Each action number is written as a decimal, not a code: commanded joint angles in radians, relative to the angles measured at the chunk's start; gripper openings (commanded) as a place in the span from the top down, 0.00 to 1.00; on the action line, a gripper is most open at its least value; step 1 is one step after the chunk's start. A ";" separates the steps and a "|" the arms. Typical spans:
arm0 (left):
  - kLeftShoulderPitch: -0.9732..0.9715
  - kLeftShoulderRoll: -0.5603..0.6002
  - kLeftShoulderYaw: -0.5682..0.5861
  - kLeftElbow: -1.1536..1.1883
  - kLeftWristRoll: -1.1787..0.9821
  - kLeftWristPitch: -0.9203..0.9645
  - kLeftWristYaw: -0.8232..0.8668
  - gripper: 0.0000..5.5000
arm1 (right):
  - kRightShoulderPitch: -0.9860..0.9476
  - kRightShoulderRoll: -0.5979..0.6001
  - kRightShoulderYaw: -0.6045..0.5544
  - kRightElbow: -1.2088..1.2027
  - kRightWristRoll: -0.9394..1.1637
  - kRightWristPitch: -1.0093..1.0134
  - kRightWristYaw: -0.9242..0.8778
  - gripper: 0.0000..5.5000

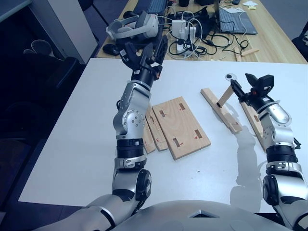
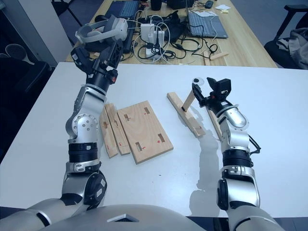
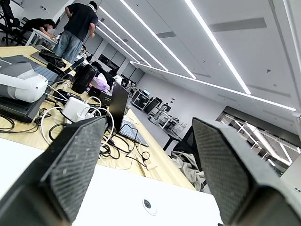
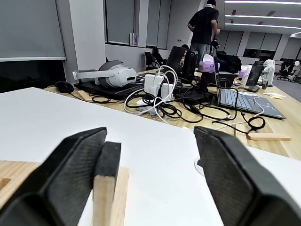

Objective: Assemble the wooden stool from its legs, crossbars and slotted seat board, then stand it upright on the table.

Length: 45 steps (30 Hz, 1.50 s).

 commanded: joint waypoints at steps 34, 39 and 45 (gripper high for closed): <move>0.011 -0.003 0.002 -0.016 -0.023 -0.002 0.014 0.39 | -0.395 -0.015 -0.136 -0.157 0.323 0.499 0.080 0.31; 0.016 -0.008 -0.012 -0.037 -0.014 -0.003 0.020 0.39 | -0.327 -0.028 -0.051 0.022 0.211 0.476 0.121 0.31; 0.012 -0.015 -0.009 -0.041 -0.021 -0.003 0.031 0.39 | -0.249 -0.009 0.015 0.390 0.063 0.311 0.167 0.31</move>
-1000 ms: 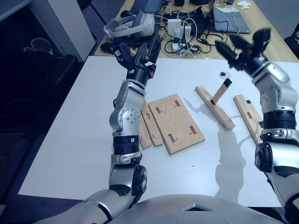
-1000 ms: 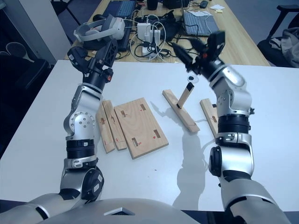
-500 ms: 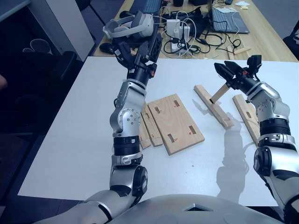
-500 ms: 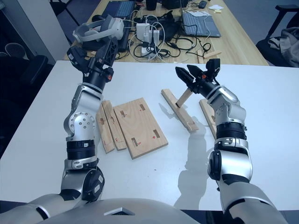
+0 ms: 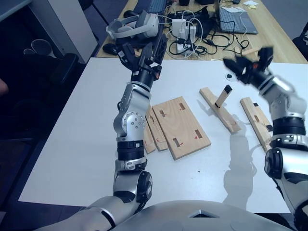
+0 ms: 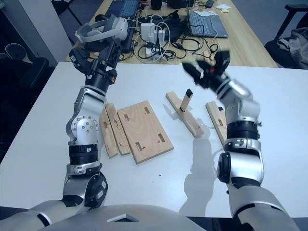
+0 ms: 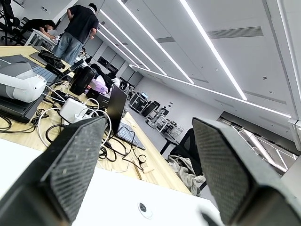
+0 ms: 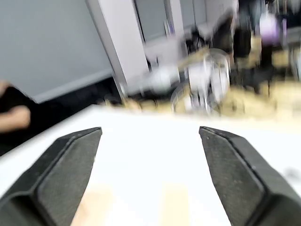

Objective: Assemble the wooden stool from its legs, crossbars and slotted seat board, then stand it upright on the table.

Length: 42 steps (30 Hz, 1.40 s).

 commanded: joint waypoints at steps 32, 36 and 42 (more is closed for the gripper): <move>-0.024 -0.006 0.002 0.024 0.004 -0.013 0.009 0.39 | -0.168 0.043 0.015 0.189 -0.119 -0.240 -0.022 0.31; -0.033 -0.004 -0.001 0.038 0.008 -0.021 0.004 0.39 | -0.183 0.033 0.023 0.048 -0.113 -0.222 -0.012 0.31; -0.049 -0.008 -0.003 0.078 0.013 -0.045 -0.007 0.39 | -0.195 0.001 0.039 -0.294 -0.090 -0.101 -0.029 0.31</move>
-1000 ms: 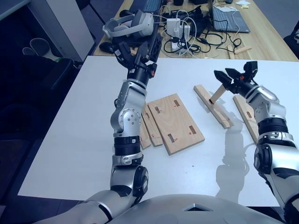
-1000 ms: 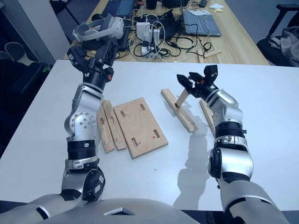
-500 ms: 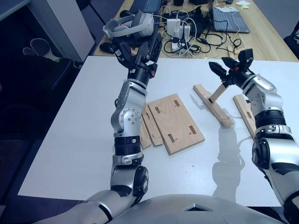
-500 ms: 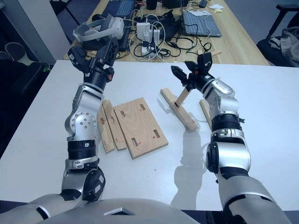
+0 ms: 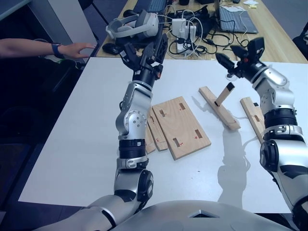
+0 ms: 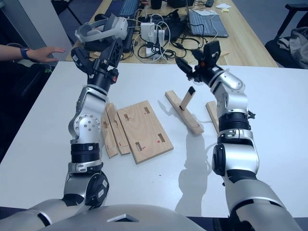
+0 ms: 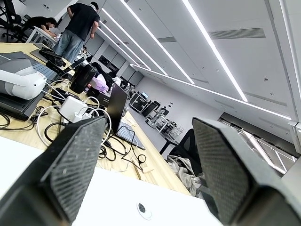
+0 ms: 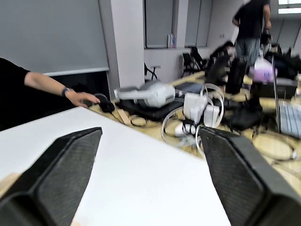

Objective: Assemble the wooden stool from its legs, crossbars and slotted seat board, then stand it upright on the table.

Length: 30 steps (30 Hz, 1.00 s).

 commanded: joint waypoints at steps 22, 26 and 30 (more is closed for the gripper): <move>-0.038 -0.023 -0.020 0.052 0.012 -0.051 -0.004 0.39 | 0.126 -0.168 0.300 -0.150 -0.303 0.078 0.053 0.70; -0.037 -0.025 -0.028 0.043 0.010 -0.043 0.000 0.39 | 0.123 -0.179 0.287 -0.010 -0.345 0.017 0.003 0.84; -0.038 -0.024 -0.026 0.044 0.007 -0.041 0.003 0.39 | 0.090 -0.174 0.289 0.131 -0.376 -0.060 -0.042 0.89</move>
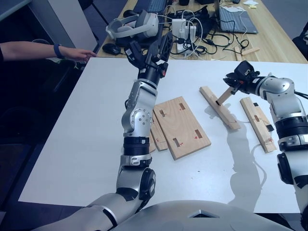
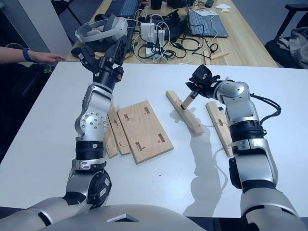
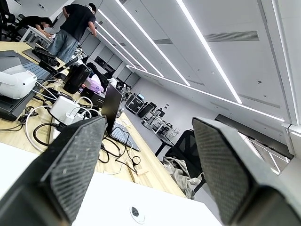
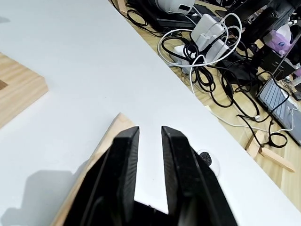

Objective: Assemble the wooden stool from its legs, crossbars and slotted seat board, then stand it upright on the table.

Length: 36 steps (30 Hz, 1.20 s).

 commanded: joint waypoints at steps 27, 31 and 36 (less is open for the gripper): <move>0.000 0.008 0.008 -0.011 0.002 0.007 0.007 0.39 | -0.047 0.075 -0.176 0.146 0.199 -0.010 0.080 0.90; -0.004 0.010 0.012 -0.011 0.001 0.007 0.010 0.39 | -0.016 0.078 -0.165 0.003 0.257 0.096 0.179 0.90; -0.005 0.009 0.014 -0.011 0.002 0.006 0.011 0.39 | 0.050 0.060 -0.131 -0.197 0.322 0.326 0.273 0.90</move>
